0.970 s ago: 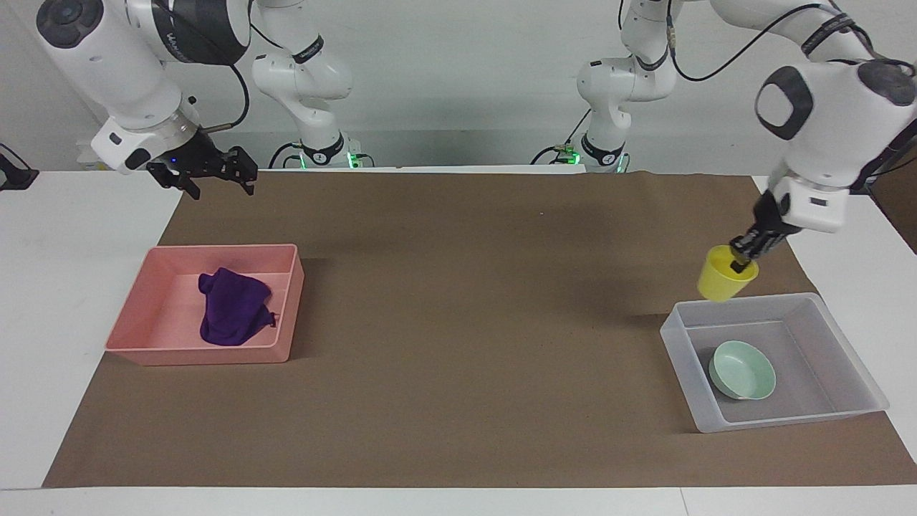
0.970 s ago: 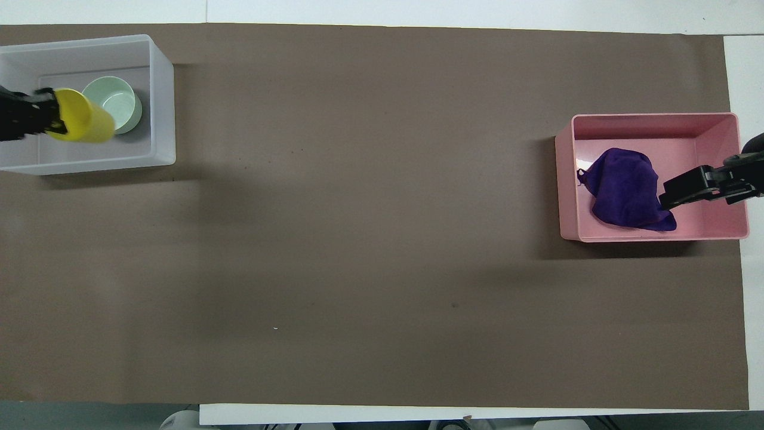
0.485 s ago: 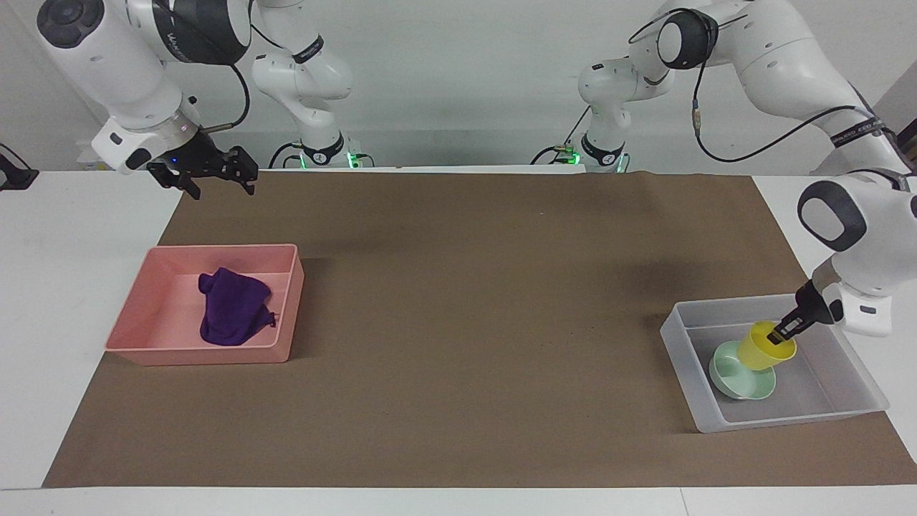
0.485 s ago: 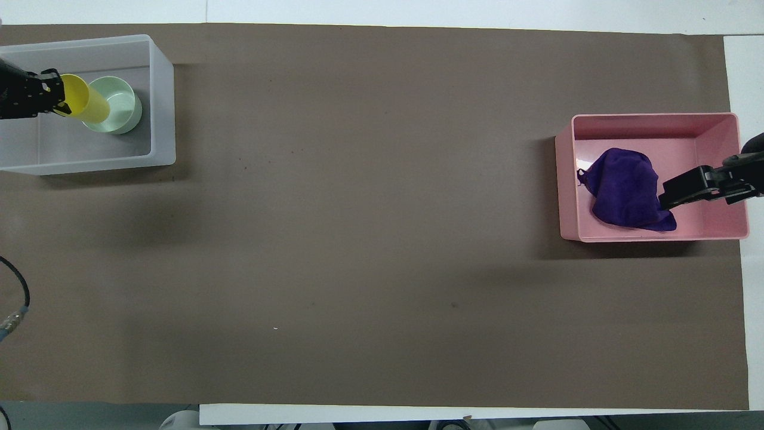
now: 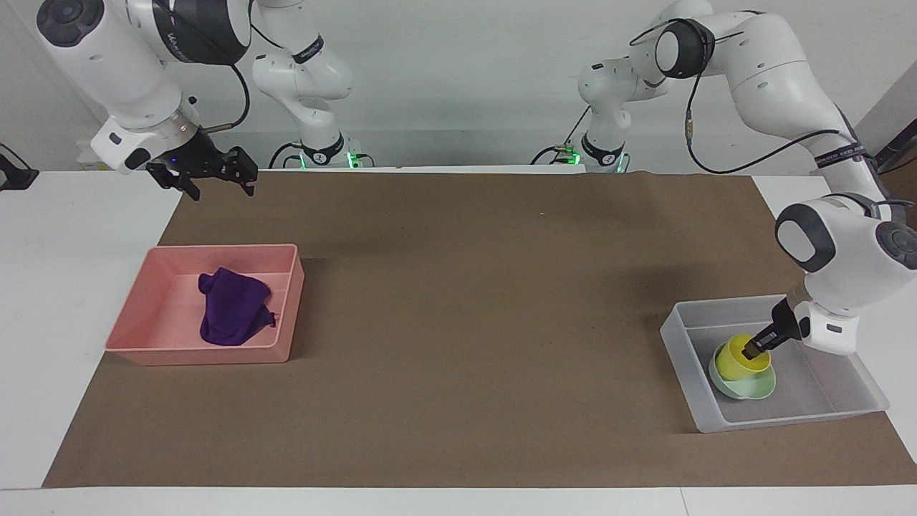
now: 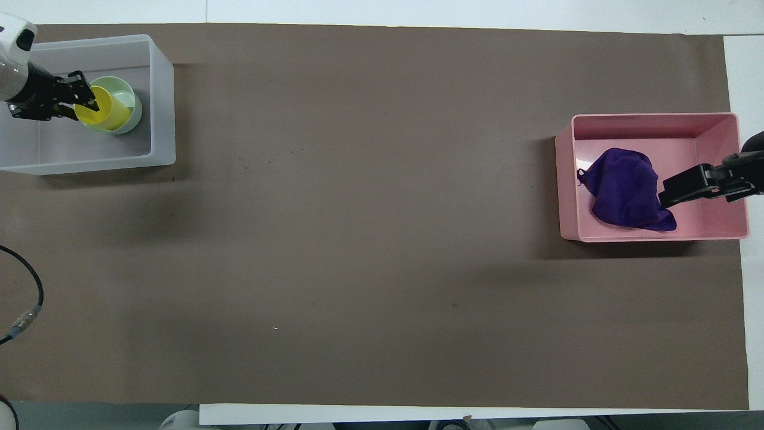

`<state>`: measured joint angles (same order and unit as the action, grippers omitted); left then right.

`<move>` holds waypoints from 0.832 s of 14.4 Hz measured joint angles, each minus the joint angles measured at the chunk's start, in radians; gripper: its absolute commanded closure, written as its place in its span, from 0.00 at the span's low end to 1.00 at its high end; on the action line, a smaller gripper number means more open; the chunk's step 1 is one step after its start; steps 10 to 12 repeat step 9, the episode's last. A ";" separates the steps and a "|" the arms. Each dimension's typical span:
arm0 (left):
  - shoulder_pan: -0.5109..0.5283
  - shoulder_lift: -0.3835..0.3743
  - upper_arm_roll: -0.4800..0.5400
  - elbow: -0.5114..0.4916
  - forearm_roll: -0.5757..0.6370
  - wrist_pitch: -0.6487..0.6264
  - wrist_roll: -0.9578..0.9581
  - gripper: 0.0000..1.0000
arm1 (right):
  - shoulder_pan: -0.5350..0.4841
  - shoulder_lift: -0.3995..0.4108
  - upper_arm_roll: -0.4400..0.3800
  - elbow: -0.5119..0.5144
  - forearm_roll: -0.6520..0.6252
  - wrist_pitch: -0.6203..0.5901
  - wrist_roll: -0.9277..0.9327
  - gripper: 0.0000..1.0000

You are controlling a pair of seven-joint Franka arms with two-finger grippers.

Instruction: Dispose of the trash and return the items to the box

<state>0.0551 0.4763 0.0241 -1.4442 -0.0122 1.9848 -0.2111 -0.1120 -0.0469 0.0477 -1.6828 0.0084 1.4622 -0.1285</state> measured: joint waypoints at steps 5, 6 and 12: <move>-0.063 -0.327 -0.012 0.018 0.031 -0.338 0.105 0.00 | 0.000 0.000 0.000 -0.001 0.000 0.005 0.000 0.01; -0.075 -0.378 -0.013 0.010 0.031 -0.408 0.133 0.00 | 0.000 0.000 0.000 -0.001 0.000 0.016 0.000 0.01; -0.122 -0.446 -0.019 -0.027 0.031 -0.498 0.172 0.00 | 0.000 0.000 0.000 -0.002 0.000 0.033 0.000 0.01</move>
